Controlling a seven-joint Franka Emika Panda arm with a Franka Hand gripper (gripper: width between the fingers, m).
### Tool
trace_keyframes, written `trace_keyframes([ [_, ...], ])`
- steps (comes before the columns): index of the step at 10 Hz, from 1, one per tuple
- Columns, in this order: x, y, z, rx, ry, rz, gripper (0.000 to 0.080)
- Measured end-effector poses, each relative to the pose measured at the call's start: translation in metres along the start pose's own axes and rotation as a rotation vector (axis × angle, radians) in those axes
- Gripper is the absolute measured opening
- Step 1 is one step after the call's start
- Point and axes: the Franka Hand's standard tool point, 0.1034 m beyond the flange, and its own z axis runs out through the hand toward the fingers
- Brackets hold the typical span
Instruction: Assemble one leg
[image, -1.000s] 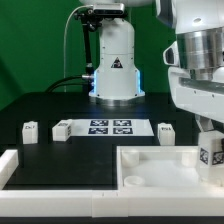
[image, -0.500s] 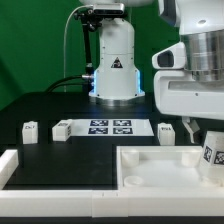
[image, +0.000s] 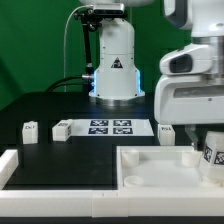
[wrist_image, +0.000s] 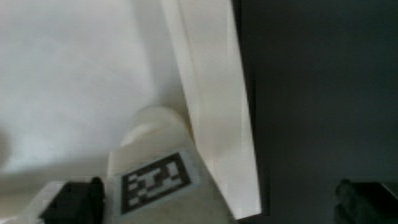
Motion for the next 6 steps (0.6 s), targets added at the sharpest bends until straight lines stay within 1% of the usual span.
trace_keyframes([
  [2, 0.004, 0.006, -0.002, -0.004, 0.003, -0.209, 0.0649],
  [3, 0.007, 0.014, -0.003, -0.005, 0.004, -0.288, 0.0649],
  [5, 0.006, 0.012, -0.003, -0.003, 0.004, -0.329, 0.0649],
  [6, 0.006, 0.012, -0.003, -0.003, 0.004, -0.328, 0.0528],
])
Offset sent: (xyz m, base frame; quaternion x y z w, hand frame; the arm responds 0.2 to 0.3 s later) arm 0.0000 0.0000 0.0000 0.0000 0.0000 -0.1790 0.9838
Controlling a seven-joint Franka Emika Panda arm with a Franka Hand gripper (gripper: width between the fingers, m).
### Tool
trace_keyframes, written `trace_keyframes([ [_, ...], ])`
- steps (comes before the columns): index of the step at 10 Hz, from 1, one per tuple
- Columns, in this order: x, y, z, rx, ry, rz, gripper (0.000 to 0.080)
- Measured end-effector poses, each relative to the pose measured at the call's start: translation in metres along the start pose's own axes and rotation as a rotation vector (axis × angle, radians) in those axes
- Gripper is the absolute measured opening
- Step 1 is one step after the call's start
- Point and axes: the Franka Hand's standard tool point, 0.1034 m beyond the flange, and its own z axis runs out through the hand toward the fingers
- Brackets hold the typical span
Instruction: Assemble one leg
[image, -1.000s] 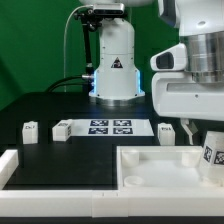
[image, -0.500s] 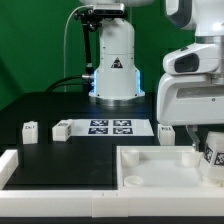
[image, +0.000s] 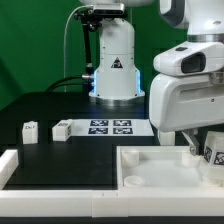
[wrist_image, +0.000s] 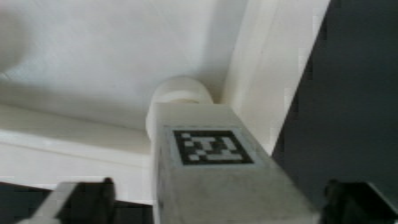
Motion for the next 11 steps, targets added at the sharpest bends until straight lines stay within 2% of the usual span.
trace_keyframes([
  [1, 0.0, 0.0, 0.0, 0.0, 0.0, 0.0, 0.0394],
  [2, 0.0, 0.003, 0.0, -0.005, 0.0, 0.0, 0.0394],
  [3, 0.0, 0.005, 0.0, -0.006, 0.0, 0.002, 0.0298],
  [6, 0.0, 0.006, -0.001, -0.003, 0.003, 0.05, 0.0298],
  [8, 0.004, 0.015, -0.003, 0.023, 0.046, 0.33, 0.0298],
  [11, 0.002, 0.017, 0.0, 0.058, 0.054, 0.78, 0.0297],
])
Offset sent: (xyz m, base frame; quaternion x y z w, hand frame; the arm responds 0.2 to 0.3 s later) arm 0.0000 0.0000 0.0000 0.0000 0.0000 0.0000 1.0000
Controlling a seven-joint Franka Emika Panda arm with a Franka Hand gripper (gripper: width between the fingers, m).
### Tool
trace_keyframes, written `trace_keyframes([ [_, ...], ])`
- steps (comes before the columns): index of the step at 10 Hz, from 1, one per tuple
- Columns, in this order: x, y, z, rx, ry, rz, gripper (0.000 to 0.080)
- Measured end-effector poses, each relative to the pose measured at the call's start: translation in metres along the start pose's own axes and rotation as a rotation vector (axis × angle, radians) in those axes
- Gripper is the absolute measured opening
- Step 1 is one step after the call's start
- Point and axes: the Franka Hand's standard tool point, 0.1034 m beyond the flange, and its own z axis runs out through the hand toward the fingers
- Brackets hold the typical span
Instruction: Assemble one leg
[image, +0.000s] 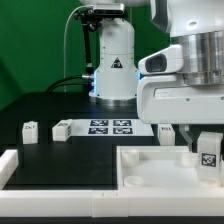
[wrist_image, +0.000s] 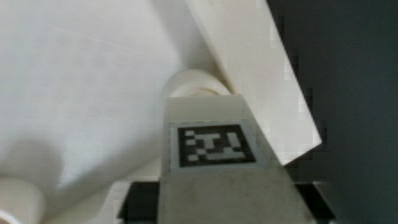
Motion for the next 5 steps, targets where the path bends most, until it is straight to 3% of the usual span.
trace_keyframes([
  [3, -0.0034, 0.0003, 0.0015, -0.001, -0.005, 0.439, 0.0297],
  [5, -0.0067, -0.0019, 0.0022, -0.007, -0.001, 0.558, 0.0297],
])
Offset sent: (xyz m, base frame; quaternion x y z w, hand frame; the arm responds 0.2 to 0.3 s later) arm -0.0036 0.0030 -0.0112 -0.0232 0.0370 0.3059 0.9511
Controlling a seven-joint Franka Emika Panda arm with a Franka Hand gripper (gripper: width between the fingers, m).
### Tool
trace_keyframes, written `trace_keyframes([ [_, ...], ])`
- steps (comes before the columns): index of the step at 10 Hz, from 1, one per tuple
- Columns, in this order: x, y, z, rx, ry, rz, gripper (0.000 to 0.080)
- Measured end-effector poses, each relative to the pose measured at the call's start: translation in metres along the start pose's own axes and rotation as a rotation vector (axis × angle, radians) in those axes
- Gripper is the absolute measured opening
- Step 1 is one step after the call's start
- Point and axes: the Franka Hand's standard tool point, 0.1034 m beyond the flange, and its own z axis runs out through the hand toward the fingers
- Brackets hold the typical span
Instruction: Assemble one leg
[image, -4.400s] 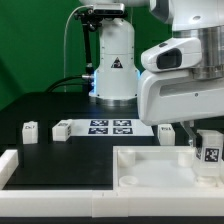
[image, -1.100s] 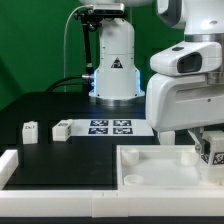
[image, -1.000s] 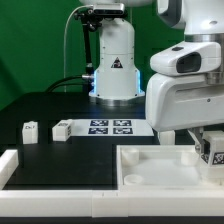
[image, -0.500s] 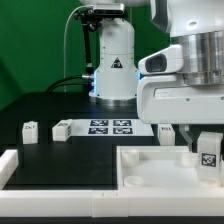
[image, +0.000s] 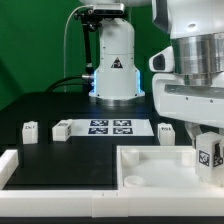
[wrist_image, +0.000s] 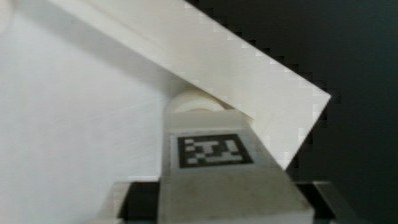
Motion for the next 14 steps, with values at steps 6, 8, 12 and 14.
trace_keyframes([
  [6, -0.0053, -0.0005, 0.0012, -0.003, -0.002, -0.47, 0.064],
  [8, -0.0051, 0.0014, 0.0009, -0.018, -0.016, -0.848, 0.0648],
  [12, -0.0002, 0.0017, -0.0008, -0.023, -0.013, -1.243, 0.0649],
  [14, 0.0009, 0.0022, -0.0006, -0.027, -0.012, -1.337, 0.0649],
])
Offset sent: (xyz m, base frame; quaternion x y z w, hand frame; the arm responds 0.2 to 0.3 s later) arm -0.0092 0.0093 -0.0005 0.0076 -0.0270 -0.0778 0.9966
